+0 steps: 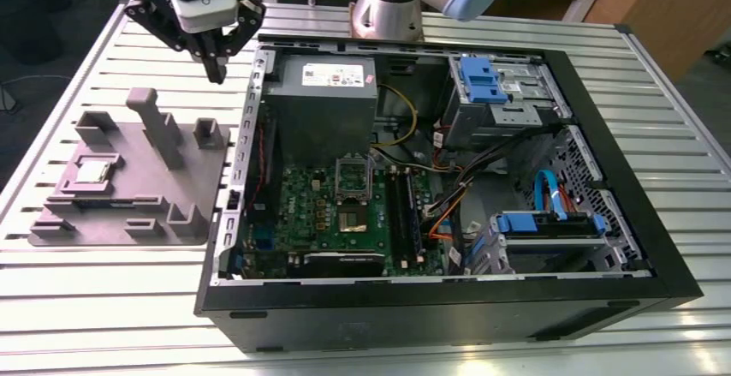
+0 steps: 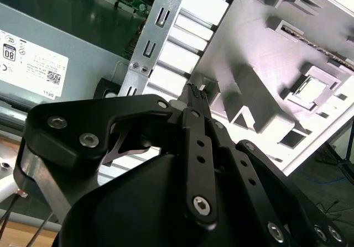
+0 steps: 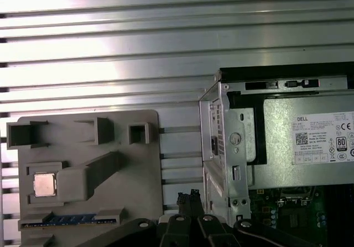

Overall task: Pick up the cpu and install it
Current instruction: 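Reach for the cpu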

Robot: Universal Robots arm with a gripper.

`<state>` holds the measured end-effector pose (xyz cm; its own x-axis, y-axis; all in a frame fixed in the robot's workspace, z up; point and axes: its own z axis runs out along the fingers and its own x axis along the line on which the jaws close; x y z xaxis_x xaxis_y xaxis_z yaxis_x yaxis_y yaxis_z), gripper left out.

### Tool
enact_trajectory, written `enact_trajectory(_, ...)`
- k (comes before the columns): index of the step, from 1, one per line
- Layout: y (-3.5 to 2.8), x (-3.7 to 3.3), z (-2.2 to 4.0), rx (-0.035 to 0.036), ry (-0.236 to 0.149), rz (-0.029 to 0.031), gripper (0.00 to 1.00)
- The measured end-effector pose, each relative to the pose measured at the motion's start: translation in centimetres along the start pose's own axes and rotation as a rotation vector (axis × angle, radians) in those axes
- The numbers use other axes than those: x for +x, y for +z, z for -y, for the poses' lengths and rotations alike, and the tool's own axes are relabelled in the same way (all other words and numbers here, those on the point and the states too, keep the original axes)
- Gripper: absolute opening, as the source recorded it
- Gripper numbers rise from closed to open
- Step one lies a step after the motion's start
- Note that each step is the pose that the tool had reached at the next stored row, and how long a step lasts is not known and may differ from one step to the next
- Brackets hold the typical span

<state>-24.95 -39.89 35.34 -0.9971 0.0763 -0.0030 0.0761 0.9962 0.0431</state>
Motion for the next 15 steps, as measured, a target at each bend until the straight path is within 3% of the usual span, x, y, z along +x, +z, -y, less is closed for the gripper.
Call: enact_trajectory(15,0.09,1.02,0.08,0.0005,0.0,-0.0063,0.1)
